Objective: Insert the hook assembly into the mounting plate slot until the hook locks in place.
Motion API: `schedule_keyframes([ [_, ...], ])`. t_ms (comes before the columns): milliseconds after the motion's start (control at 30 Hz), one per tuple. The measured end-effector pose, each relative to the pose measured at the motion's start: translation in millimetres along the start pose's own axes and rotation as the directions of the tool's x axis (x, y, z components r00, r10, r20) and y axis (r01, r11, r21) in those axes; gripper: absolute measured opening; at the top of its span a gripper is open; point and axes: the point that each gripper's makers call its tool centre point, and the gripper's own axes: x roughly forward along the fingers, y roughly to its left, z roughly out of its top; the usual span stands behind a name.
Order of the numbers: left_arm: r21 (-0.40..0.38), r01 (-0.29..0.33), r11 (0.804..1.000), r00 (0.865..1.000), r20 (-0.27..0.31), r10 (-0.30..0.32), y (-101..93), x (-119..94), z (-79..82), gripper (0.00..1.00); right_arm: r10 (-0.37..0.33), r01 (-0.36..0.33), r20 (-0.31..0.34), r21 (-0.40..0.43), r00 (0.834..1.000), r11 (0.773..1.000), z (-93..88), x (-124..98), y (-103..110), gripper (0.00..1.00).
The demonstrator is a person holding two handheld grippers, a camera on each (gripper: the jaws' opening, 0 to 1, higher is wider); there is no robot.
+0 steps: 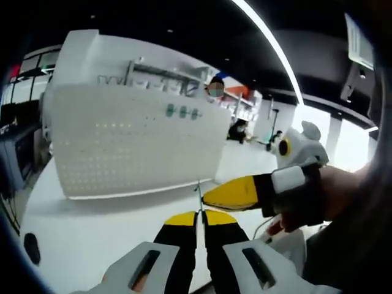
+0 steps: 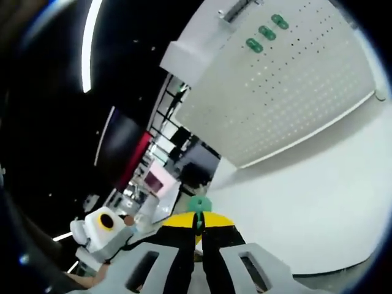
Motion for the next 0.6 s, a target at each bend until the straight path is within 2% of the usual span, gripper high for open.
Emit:
schedule_keyframes([
  [233, 0.015, 0.008, 1.0, 0.999, -0.037, -0.008, 0.0, 1.8, -6.2, 0.05, -0.018, 0.017, -0.019, -0.031, 1.0, 0.999, -2.9, 0.4, -3.3, 0.0],
  [300, 0.012, 0.017, 1.0, 0.999, -0.044, -0.017, -1.0, 2.1, -6.6, 0.06, -0.045, 0.042, -0.03, -0.097, 0.999, 0.994, -3.8, 0.0, -8.1, 0.0],
  [333, 0.013, 0.022, 1.0, 0.999, -0.044, -0.021, -1.7, 2.4, -6.5, 0.08, -0.039, 0.036, -0.029, -0.099, 0.999, 0.995, -3.9, 0.4, -7.2, 0.0],
  [367, 0.016, 0.025, 1.0, 0.999, -0.046, -0.024, -2.1, 2.7, -6.6, 0.12, -0.037, 0.034, -0.03, -0.096, 0.999, 0.995, -4.2, 0.1, -7.1, 0.0],
  [467, 0.009, 0.025, 1.0, 0.998, -0.058, -0.025, -3.5, 5.0, -9.1, 0.32, -0.047, 0.042, -0.036, -0.131, 0.998, 0.99, -4.6, -1.2, -9.7, 0.0],
  [500, 0.009, 0.027, 1.0, 0.998, -0.057, -0.026, -4.4, 5.1, -9.3, 0.36, -0.053, 0.047, -0.037, -0.154, 0.998, 0.987, -4.3, -2.1, -10.8, 0.0],
  [600, 0.018, 0.06, 0.998, 0.997, -0.058, -0.058, -12.8, 5.4, -8.8, 0.38, -0.064, 0.054, -0.04, -0.206, 0.997, 0.977, -3.2, -4.2, -12.7, 0.0],
])
